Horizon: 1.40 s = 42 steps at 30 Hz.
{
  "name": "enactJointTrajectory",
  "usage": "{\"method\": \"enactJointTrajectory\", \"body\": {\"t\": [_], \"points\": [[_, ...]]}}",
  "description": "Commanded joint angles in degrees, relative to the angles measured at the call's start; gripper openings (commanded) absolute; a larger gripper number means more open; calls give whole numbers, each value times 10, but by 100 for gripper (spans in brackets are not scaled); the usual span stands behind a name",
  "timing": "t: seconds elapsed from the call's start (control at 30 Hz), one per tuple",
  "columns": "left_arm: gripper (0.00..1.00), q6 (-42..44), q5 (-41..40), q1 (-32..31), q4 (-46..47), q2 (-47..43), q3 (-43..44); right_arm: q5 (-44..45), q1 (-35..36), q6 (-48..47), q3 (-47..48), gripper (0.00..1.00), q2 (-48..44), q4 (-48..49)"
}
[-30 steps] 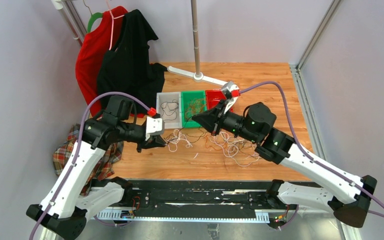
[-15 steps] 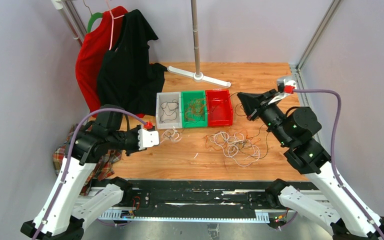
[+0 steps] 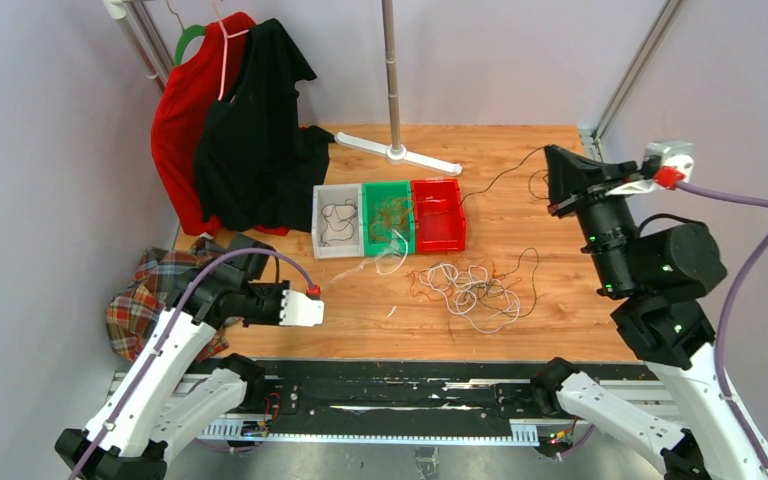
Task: Untangle the cables
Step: Untie the cable, then place the cable in the bin.
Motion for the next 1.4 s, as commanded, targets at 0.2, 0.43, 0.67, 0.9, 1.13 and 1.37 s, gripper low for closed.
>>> {"method": "enactJointTrajectory", "body": {"t": [0.2, 0.43, 0.67, 0.9, 1.13, 1.37], "points": [[1, 155, -262, 1, 87, -55, -193, 73, -8, -87, 94, 1, 11, 9], [1, 215, -317, 1, 143, -75, -269, 77, -9, -105, 128, 0, 21, 11], [1, 251, -387, 1, 164, -60, -303, 154, -9, -155, 180, 1, 28, 38], [1, 268, -437, 1, 188, -40, -367, 238, -8, -219, 249, 1, 52, 73], [1, 250, -445, 1, 207, -2, -373, 317, -7, -314, 259, 1, 45, 180], [1, 214, -372, 2, 250, 17, -325, 243, 38, -307, 325, 0, 78, 64]]}}
